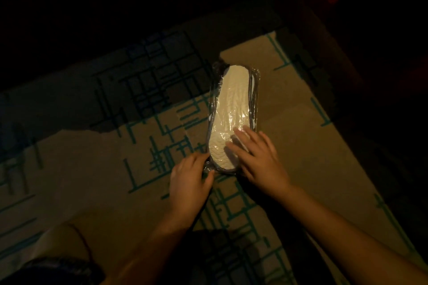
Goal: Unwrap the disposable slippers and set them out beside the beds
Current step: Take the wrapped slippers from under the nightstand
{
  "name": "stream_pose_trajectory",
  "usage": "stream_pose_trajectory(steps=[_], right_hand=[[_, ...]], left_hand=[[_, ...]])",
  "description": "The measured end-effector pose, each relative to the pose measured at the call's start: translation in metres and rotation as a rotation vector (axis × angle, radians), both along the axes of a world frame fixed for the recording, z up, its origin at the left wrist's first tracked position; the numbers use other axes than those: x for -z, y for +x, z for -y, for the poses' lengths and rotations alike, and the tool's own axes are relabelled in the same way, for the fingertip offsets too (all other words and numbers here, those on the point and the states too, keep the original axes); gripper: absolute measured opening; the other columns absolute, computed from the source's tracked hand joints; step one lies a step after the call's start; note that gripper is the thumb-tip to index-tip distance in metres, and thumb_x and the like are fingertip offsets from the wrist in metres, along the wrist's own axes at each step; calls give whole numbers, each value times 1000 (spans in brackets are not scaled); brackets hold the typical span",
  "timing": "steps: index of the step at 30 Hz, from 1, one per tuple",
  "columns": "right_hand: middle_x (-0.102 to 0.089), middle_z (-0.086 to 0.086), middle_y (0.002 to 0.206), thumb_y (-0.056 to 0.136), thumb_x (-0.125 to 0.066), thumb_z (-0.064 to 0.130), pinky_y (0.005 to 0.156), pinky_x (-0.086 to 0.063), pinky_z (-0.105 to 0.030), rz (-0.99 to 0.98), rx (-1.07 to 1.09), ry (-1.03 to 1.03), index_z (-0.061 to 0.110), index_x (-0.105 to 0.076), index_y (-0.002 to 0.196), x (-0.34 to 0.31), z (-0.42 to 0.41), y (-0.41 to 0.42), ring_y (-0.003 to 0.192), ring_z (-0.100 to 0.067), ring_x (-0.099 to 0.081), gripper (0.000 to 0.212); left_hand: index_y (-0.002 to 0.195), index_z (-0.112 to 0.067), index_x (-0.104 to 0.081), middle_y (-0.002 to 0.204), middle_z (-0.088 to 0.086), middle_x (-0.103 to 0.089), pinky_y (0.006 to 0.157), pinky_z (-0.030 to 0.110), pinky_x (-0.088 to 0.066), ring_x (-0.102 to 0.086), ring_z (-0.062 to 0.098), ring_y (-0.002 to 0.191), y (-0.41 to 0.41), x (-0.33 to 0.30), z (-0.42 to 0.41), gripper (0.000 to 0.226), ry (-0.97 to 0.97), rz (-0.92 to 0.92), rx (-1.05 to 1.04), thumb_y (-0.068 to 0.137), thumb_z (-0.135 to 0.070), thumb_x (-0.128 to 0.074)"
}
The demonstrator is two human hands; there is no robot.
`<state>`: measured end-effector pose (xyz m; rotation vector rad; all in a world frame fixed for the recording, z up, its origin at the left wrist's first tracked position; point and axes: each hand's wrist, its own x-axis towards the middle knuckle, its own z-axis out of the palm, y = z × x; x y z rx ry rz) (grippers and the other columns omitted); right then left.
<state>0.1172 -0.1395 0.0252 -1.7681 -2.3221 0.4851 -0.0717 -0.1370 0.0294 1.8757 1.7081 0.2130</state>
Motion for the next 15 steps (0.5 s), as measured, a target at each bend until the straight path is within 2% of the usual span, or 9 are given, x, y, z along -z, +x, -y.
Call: stream_pose_trajectory(steps=[4,7,10,13,15], right_hand=[[-29,-7,154,88,-36,39,114,-15,-48,76,-64,-108,31,-38,139,2,-32,2,143,-27,-18,51],[-28,-8,154,89,-47,36,114,-21,-50,146,-142,-133,29,-38,139,5,-44,0,144,-29,-20,51],[-23,-4,156,91,-50,34,115,-12,-43,131,-130,-122,31,-36,140,3,-52,-2,145,-25,-15,51],[-22,-3,157,92,-51,33,114,-7,-38,85,-107,-111,31,-37,141,0,-59,-3,146,-23,-13,51],[-22,-3,157,91,-51,33,112,-4,-37,76,-111,-116,31,-37,140,1,-64,-1,146,-23,-13,51]], left_hand=[[118,-28,-56,113,-3,-61,94,33,-35,-53,15,107,-1,1,-4,34,18,-2,-29,84,-32,-56],[107,-29,-60,102,-7,-64,89,27,-33,-54,10,100,0,3,-7,22,15,35,-40,86,-30,-54],[95,-25,-65,94,-6,-64,84,25,-32,-49,5,91,3,2,-7,13,94,91,-33,85,-24,-56],[87,-20,-66,86,-2,-64,77,27,-42,-48,5,87,3,5,0,10,183,140,72,80,-22,-58],[83,-18,-67,85,-1,-64,73,23,-42,-45,5,86,-2,10,9,10,254,152,140,78,-21,-59]])
